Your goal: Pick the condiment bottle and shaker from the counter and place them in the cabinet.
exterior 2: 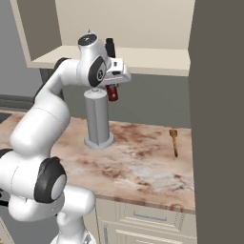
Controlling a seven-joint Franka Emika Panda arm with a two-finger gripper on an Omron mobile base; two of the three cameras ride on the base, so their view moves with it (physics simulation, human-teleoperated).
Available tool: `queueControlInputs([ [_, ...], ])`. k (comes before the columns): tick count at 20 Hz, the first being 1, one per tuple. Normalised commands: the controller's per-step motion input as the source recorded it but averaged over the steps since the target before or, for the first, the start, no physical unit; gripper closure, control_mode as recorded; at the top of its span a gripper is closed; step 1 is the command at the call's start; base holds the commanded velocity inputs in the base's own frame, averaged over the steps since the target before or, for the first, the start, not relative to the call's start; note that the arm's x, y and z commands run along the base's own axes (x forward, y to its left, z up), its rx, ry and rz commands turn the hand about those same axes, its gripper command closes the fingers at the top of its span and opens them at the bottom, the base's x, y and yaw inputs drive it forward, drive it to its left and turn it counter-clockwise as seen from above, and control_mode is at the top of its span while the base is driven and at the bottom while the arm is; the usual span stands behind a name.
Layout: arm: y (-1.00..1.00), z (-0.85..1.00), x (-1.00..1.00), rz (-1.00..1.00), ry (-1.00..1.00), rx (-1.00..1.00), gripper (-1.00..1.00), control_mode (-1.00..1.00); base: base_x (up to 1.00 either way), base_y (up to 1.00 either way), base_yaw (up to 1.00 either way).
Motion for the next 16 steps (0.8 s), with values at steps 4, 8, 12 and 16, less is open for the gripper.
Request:
queueControlInputs([
  [4,-0.16,0.68,-0.11,0.00,-0.07,0.00,1.00,-1.00,0.00,0.00,0.00],
  [8,-0.09,0.71,-0.19,0.00,-0.09,0.00,1.00,-1.00,0.00,0.00,0.00],
  [12,-0.08,0.68,-0.14,0.00,-0.10,0.00,1.00,-1.00,0.00,0.00,0.00],
  [16,-0.06,0.57,-0.01,0.00,-0.09,0.00,1.00,-1.00,0.00,0.00,0.00],
])
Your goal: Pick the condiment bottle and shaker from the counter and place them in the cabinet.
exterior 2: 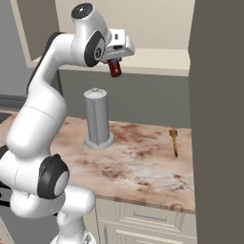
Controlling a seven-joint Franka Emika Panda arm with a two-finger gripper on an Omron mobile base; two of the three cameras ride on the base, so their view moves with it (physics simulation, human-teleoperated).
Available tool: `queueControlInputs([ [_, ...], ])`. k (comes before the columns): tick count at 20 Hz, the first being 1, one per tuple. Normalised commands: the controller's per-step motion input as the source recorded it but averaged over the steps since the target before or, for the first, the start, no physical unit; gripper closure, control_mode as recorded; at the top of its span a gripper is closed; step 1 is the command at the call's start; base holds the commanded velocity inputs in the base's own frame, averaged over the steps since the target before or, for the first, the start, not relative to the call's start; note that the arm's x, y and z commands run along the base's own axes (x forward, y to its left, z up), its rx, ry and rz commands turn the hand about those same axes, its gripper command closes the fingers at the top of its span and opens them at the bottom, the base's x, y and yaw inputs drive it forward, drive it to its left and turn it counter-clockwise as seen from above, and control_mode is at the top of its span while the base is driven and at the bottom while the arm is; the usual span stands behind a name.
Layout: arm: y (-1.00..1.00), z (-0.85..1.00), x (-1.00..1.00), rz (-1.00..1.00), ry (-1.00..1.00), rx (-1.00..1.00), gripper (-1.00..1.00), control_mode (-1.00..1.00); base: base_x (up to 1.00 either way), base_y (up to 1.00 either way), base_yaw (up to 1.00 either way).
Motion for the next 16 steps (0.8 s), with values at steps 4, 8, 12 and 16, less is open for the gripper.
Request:
queueControlInputs([
  [4,-0.06,0.31,0.00,0.00,-0.09,0.00,1.00,-1.00,0.00,0.00,0.00],
  [8,-0.08,0.21,0.00,0.00,-0.09,0.00,1.00,-1.00,0.00,0.00,0.00],
  [12,-0.06,0.01,0.06,0.00,-0.03,0.01,1.00,-1.00,0.00,0.00,0.00],
  [16,-0.03,-0.01,0.08,0.00,0.00,0.00,1.00,-1.00,0.00,0.00,0.00],
])
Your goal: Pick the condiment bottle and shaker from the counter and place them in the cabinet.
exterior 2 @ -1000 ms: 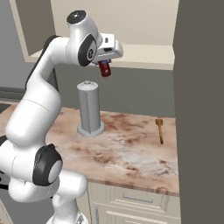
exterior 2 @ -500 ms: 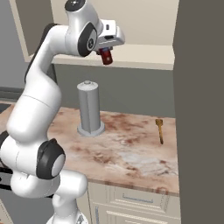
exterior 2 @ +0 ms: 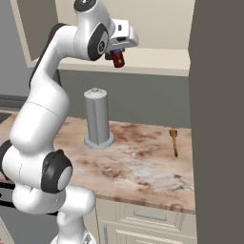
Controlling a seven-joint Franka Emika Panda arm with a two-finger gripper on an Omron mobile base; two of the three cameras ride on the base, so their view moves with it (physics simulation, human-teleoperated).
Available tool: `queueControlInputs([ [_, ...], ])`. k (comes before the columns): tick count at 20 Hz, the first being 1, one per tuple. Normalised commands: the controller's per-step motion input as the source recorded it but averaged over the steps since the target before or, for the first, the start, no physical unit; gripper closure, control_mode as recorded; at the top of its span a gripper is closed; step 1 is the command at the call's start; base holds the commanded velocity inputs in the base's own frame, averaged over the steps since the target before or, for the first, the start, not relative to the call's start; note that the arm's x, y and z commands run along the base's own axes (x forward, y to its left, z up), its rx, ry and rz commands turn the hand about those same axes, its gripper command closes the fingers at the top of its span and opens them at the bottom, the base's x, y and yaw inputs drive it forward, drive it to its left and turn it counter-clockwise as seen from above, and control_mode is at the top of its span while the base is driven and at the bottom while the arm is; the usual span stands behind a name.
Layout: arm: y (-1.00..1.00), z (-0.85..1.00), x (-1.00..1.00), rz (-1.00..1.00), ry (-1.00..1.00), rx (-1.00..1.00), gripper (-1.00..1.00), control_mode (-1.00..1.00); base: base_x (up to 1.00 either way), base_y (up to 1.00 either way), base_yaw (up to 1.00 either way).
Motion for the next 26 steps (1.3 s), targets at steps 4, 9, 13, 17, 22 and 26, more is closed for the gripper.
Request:
queueControlInputs([
  [4,-0.01,-0.10,0.22,0.00,0.00,0.00,1.00,-1.00,0.00,0.00,0.00],
  [9,-0.01,-0.11,0.29,0.00,0.00,0.00,1.00,-1.00,0.00,0.00,0.00],
  [13,-0.03,-0.03,0.23,0.00,0.00,0.00,1.00,-1.00,0.00,0.00,0.00],
  [17,-0.04,-0.03,0.24,0.00,0.00,0.00,1.00,-1.00,0.00,0.00,0.00],
  [22,-0.01,-0.15,0.21,0.00,0.00,0.00,1.00,-1.00,0.00,0.00,0.00],
  [26,0.00,-0.31,0.12,0.00,0.00,0.00,1.00,-1.00,0.00,0.00,0.00],
])
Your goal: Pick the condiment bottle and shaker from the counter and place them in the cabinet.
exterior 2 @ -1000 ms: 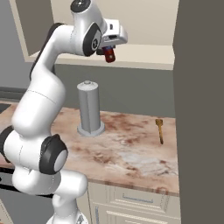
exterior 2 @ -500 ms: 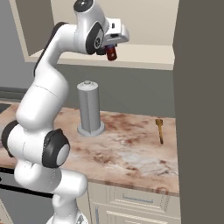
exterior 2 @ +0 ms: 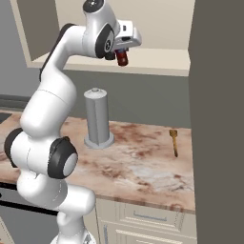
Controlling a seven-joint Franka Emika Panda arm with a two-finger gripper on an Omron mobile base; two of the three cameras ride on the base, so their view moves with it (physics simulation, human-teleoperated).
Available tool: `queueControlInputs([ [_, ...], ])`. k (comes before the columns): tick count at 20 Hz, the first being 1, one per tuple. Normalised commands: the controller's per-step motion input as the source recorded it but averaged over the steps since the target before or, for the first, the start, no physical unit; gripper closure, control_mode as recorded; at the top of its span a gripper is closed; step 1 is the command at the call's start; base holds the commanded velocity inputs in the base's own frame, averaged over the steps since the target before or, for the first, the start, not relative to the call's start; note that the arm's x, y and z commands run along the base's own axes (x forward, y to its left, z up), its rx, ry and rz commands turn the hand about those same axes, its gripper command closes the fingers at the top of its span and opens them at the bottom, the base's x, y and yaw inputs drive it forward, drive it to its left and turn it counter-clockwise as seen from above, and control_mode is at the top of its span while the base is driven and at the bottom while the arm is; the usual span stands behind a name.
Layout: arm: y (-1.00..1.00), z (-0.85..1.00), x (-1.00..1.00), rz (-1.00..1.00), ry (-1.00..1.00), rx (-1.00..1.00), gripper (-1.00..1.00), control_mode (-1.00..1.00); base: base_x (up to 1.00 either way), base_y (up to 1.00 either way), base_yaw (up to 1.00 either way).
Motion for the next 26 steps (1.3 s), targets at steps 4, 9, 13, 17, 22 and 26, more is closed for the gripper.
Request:
queueControlInputs([
  [4,0.00,-0.39,0.21,0.00,0.00,0.00,1.00,-1.00,0.00,0.00,0.00],
  [9,0.00,-0.27,0.28,0.00,0.00,0.00,1.00,-1.00,0.00,0.00,0.00],
  [13,-0.01,-0.21,0.35,0.00,0.00,0.00,1.00,-1.00,0.00,0.00,0.00],
  [17,-0.04,-0.24,0.47,0.00,0.00,0.00,1.00,-1.00,0.00,0.00,0.00],
  [22,-0.04,-0.22,0.42,0.00,0.00,0.00,1.00,-1.00,0.00,0.00,0.00],
  [26,-0.03,-0.27,0.34,0.00,0.00,0.00,1.00,-1.00,0.00,0.00,0.00],
])
